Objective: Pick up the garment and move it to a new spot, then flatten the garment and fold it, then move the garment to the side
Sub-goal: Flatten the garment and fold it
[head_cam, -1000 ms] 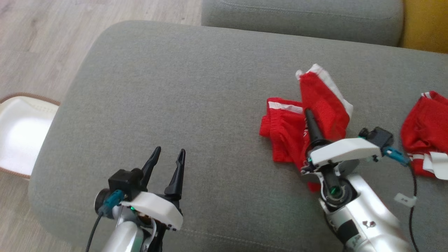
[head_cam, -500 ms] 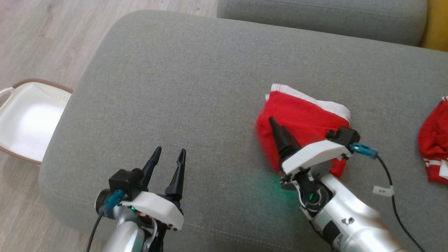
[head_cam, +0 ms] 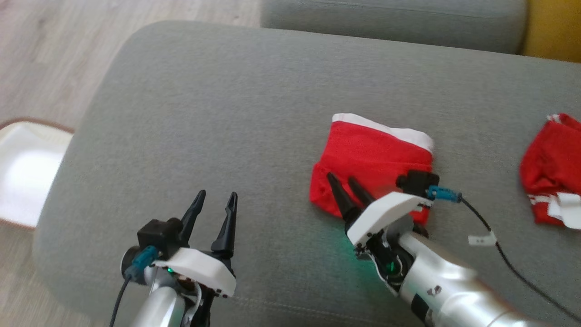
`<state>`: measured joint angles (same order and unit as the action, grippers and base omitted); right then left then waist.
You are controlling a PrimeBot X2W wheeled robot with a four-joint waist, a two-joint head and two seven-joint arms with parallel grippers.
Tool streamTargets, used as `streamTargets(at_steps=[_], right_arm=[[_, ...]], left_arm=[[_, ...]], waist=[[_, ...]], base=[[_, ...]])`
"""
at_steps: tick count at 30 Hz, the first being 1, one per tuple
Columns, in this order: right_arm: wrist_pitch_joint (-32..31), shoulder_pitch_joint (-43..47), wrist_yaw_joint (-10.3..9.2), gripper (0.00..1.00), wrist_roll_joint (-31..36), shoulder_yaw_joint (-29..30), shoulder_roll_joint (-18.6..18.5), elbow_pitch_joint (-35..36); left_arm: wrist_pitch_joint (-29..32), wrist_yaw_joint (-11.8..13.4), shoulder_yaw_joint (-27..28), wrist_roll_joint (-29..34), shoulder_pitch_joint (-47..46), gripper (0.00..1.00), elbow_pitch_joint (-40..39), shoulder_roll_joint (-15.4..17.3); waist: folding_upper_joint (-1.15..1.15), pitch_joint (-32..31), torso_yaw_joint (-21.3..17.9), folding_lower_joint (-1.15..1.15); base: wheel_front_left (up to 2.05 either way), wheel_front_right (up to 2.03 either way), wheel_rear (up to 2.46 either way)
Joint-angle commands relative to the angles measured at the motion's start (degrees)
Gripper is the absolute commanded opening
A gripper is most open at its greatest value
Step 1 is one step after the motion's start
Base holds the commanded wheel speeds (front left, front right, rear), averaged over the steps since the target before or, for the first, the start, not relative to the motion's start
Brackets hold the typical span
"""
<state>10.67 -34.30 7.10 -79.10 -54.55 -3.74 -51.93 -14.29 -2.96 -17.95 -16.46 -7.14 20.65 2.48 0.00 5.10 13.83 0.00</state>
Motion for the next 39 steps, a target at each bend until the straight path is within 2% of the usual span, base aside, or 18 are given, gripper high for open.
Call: streamTargets(at_steps=[1,7,10,13,17,19,21,24,26,30,39], right_arm=[[1.4,-2.8,0.39,1.0,1.6,-0.9,0.9,0.5],[4.1,-5.7,0.39,1.0,8.9,-0.4,0.7,-2.7],[4.3,-7.8,0.39,1.0,16.9,3.9,-1.4,-4.1],[4.3,-6.9,0.39,1.0,26.8,12.3,-3.7,-2.1],[4.3,-0.4,0.39,1.0,43.8,27.3,-5.3,5.5],[4.3,4.9,0.39,1.0,53.6,35.2,-4.6,11.8],[4.3,11.0,0.39,1.0,61.2,42.9,-2.0,18.5],[4.3,19.1,0.39,1.0,70.6,49.4,0.3,28.5],[4.3,23.4,0.39,1.0,71.9,51.7,0.8,33.8],[4.3,29.2,0.39,1.0,69.6,51.4,0.8,40.4],[4.3,32.5,0.39,1.0,68.8,51.7,0.9,43.0]], left_arm=[[-0.7,0.2,2.0,0.1,-1.5,1.0,-1.7,0.4],[-0.7,0.4,3.8,0.4,-1.3,1.0,-3.1,0.4],[-0.7,0.5,4.8,0.2,-1.4,1.0,-4.6,0.4],[-0.7,0.9,6.1,0.1,-1.7,1.0,-6.4,0.4],[-0.7,1.1,7.6,-0.1,-1.7,1.0,-8.4,0.4],[-0.7,1.2,8.2,-0.1,-1.6,1.0,-9.1,0.4],[-0.7,1.2,8.6,-0.1,-1.4,1.0,-9.6,0.4],[-0.7,1.2,8.8,0.0,-1.0,1.0,-10.3,0.4],[-0.7,1.1,8.9,0.2,-0.5,1.0,-10.7,0.4],[-0.7,1.1,9.2,0.7,1.0,1.0,-11.2,0.4],[-0.7,1.0,8.9,2.1,3.2,1.0,-12.1,0.4]], waist=[[0.0,-0.6,-1.6,0.0],[0.0,-2.0,-6.2,0.0],[0.0,-2.4,-8.3,0.0],[0.0,-2.5,-10.2,0.0],[0.0,-2.4,-12.2,0.0],[0.0,-2.3,-12.9,0.0],[0.0,-2.2,-13.5,0.0],[0.0,-2.0,-14.0,0.0],[0.0,-1.9,-14.2,0.0],[0.0,-1.6,-14.4,0.0],[0.0,-1.7,-13.5,0.0]], base=[[0.0,0.0,0.0],[0.0,0.0,0.0],[0.0,0.0,0.0],[0.0,0.0,0.0],[0.0,0.0,0.0],[0.0,0.0,0.0],[0.0,0.0,0.0],[0.0,0.0,0.0],[0.0,0.0,0.0],[0.0,0.0,0.0],[0.0,0.0,0.0]])
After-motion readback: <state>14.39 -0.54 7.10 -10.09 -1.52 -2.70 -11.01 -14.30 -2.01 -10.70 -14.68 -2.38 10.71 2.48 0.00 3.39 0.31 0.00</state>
